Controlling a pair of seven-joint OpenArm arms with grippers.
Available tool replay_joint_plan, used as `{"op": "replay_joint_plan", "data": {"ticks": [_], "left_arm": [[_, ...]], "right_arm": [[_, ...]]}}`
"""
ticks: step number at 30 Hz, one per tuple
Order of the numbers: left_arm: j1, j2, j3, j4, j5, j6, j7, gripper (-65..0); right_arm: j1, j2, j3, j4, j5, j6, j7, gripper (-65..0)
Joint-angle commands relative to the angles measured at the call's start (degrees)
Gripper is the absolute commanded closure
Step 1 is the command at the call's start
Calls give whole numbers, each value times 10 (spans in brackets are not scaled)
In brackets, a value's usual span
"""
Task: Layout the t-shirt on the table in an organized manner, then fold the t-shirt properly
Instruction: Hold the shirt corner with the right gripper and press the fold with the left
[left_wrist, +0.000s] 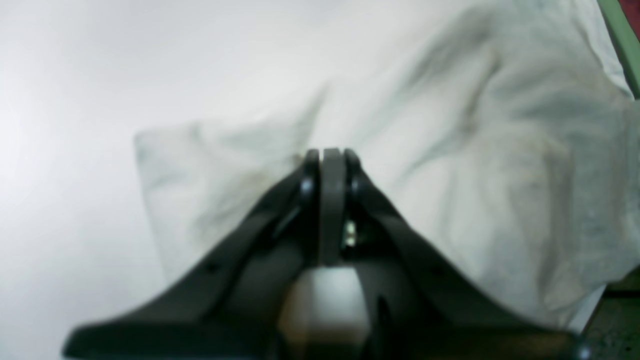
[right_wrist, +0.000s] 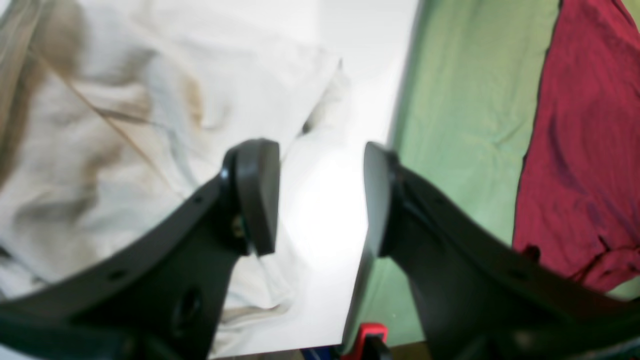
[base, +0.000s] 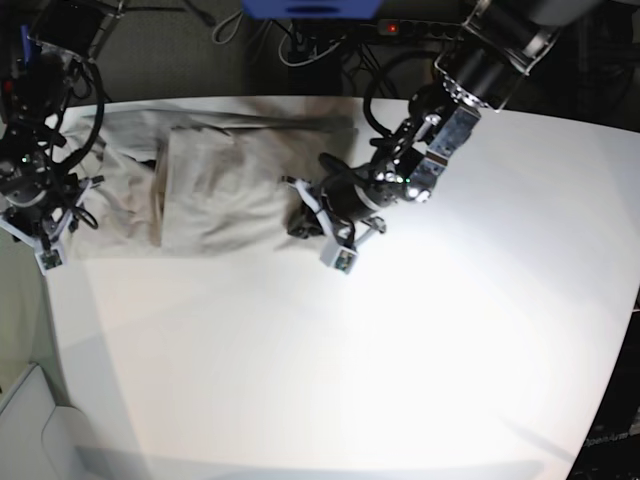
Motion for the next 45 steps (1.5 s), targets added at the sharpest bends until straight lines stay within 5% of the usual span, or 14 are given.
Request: {"op": "replay_joint_plan", "data": {"ticks": [1,8,13,16,23,31,45], "left_arm": [[-10,-2,-2,6,-2,-8,-10,-14],[-5,-3,-4,7,0,-8,-6,-14],[0,-3,-53,7,0,-8,-5,-14],[0,-4,-64,9,0,-8,-5,-14],[0,-21,-62,11,0,-8,-5,-14],[9,-23,-63,11,0,-8,-5,-14],[9,-23,-62,11,0,-8,-5,-14]], "right_arm": [[7,9,5,11,-2,6,3,-277],[37,-28,28,10,0,6,-79,-285],[72,-52,44,8,1,6,-162,-410],[85,-66,45,8,1,6,-183,-427],[104,-102,102,-36,2,6,-184,-444],[111,-75,158,-110,110,6,-188,-510],[111,-76,159,-164,119,6,-185,-510]]}}
